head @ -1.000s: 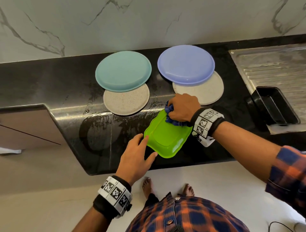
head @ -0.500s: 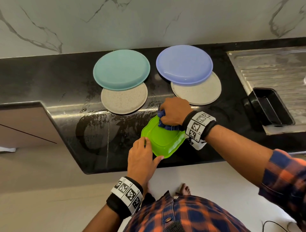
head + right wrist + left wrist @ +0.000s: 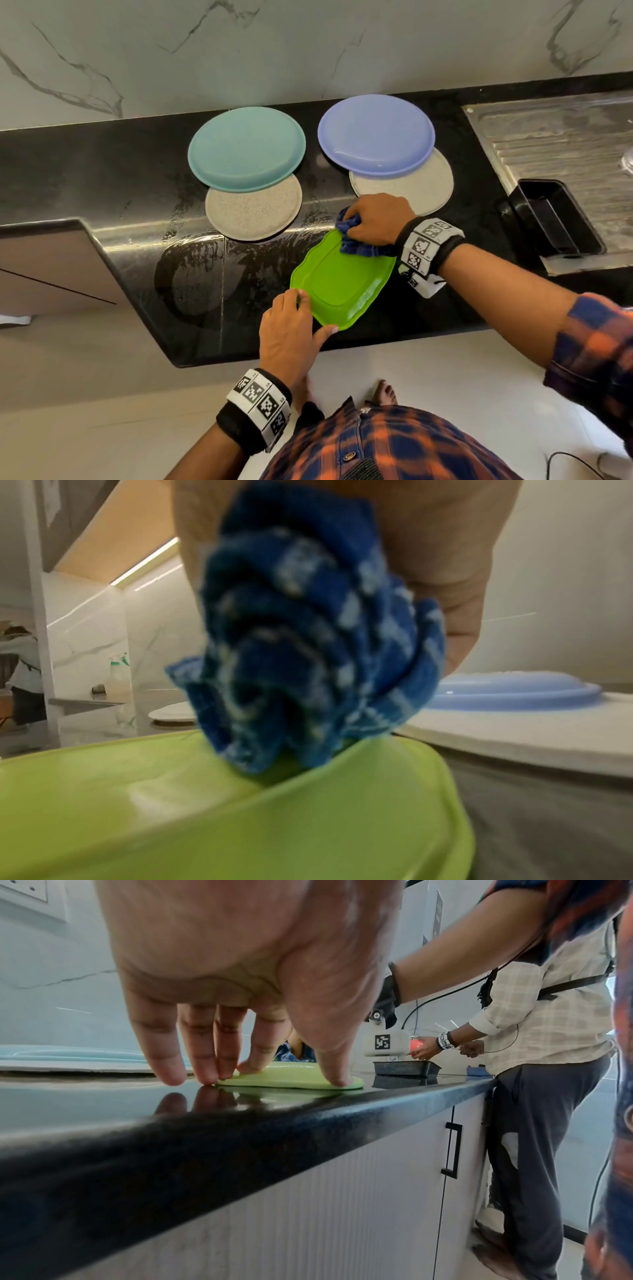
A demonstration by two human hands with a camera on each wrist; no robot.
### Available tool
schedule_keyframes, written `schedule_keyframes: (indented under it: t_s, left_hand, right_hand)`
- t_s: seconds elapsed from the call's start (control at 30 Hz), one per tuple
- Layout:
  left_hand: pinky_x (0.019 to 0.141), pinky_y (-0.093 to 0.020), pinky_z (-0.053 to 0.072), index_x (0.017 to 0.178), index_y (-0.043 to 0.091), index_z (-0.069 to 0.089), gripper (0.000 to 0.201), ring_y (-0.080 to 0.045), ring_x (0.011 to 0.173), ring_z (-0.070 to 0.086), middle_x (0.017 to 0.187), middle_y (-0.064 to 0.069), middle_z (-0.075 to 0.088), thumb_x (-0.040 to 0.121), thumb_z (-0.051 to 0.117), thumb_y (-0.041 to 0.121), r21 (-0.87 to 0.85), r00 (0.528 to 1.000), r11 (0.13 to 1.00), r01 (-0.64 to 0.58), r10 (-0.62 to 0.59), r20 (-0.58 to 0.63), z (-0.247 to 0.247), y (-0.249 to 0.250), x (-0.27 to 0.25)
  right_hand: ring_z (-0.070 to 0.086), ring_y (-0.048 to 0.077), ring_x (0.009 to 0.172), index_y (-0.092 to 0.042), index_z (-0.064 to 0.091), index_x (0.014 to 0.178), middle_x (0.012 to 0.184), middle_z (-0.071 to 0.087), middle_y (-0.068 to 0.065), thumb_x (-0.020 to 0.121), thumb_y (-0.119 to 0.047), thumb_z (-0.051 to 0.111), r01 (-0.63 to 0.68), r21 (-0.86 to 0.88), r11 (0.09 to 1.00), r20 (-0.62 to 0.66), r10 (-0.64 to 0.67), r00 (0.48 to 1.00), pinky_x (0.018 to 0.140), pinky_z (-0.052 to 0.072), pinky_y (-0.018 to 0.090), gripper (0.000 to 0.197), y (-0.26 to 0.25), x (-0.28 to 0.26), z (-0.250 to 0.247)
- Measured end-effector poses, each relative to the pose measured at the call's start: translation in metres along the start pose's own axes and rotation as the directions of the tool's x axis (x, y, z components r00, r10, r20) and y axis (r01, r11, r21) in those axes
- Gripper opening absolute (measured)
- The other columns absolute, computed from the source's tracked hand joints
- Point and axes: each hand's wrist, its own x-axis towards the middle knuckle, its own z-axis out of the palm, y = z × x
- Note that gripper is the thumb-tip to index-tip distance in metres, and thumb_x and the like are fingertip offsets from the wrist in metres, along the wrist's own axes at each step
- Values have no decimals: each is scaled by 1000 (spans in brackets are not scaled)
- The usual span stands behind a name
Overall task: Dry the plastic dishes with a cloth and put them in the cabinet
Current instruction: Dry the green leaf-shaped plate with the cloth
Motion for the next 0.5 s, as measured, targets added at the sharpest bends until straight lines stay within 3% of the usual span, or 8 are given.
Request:
schedule_keyframes:
  t_s: [0.07,0.13,0.23,0.37,0.43,0.5]
  left_hand:
    - [71,-36,53,121,4,64,82,-27,101,60,115,-8,61,72,67,70,3,1000,1000,-5,5,-8,2,0,0]
    - [69,-36,53,119,3,65,82,-27,98,61,113,-8,62,70,70,69,2,1000,1000,-6,6,-27,3,0,1]
    - [64,-37,52,114,3,67,83,-28,93,61,106,-8,62,65,73,69,5,999,1000,-11,11,-38,2,0,3]
    - [60,-37,48,114,4,67,84,-28,87,60,98,-7,60,64,72,72,34,1000,999,0,1,-30,1,0,4]
    - [62,-37,48,115,4,68,84,-28,89,60,99,-7,61,66,70,73,39,999,999,-3,4,-34,0,0,4]
    - [63,-37,50,115,4,68,84,-27,90,61,103,-7,62,68,68,73,39,1000,999,-7,9,-29,0,0,4]
  right_hand:
    - [60,27,77,-29,73,91,78,64,-2,79,-43,61,-71,23,997,-63,72,995,65,45,30,22,8,-1,6]
    - [60,30,86,-29,71,91,86,62,-2,76,-40,58,-47,-11,999,-94,46,995,69,47,34,23,-3,-6,15]
    - [57,27,99,-39,71,108,101,61,-6,75,-43,58,133,-85,987,-81,-140,987,72,42,34,35,-41,-17,26]
    - [55,25,98,-37,72,107,102,60,-7,80,-42,58,340,-141,930,2,-343,939,64,35,32,31,-80,-30,35]
    - [58,23,96,-39,71,110,102,62,-7,79,-43,59,310,-71,948,9,-310,951,65,43,33,33,-68,-28,28]
    - [62,25,99,-40,69,112,104,64,-6,78,-42,58,172,10,985,-19,-172,985,71,50,34,36,-38,-22,19]
